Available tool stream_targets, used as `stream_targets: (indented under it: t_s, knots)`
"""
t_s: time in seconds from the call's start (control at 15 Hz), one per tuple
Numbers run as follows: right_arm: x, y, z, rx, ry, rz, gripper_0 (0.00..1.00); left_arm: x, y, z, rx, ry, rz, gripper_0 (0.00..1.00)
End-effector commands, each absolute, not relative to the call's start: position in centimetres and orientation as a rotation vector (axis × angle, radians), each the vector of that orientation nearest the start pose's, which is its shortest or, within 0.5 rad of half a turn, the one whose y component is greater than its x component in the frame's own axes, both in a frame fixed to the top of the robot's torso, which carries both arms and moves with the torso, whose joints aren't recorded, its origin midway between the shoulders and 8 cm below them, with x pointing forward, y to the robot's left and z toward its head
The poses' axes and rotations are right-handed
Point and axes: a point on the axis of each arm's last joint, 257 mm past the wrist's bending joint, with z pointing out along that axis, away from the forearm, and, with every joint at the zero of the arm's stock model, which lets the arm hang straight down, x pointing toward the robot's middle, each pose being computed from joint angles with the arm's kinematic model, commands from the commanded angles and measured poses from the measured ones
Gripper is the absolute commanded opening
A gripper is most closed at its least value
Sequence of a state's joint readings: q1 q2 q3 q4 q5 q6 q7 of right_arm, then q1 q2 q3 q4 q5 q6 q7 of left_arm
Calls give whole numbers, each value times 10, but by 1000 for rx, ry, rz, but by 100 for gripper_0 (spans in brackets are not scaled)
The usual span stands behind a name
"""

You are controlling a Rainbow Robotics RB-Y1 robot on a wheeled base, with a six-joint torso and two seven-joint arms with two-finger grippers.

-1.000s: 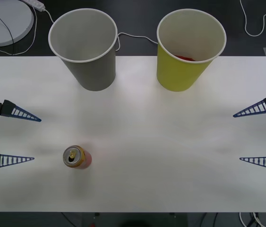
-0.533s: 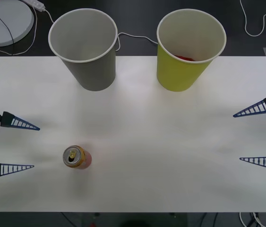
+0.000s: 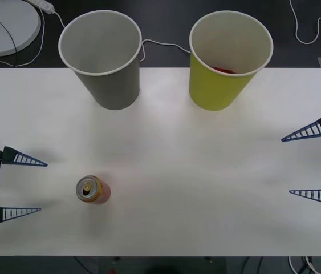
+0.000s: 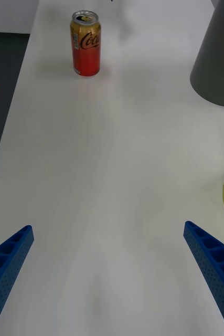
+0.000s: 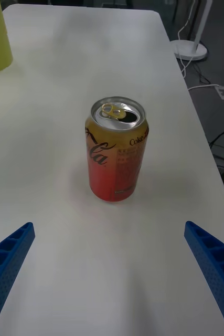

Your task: Put the can into the green bin and the plastic bottle into the gray bin

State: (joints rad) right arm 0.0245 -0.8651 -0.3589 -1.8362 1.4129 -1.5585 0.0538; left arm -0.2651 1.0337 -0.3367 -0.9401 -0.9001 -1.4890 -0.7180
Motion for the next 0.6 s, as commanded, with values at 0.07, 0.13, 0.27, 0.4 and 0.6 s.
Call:
stream_targets:
  t_s: [0.07, 0.13, 0.27, 0.4, 0.6]
  knots:
    - [344, -284, -163, -1747, 1425, 299, 100, 354, 319, -281, 1587, 1371, -599, 100]
    - [344, -284, -163, -1747, 1425, 299, 100, 354, 314, -284, 1578, 1366, -607, 100]
    - [344, -284, -163, -1747, 1425, 299, 100, 353, 304, -290, 1559, 1358, -627, 100]
    - [344, -284, -163, -1747, 1425, 299, 100, 352, 293, -294, 1544, 1347, -648, 100]
    - [344, -284, -163, -1747, 1425, 299, 100, 351, 279, -298, 1524, 1330, -675, 100]
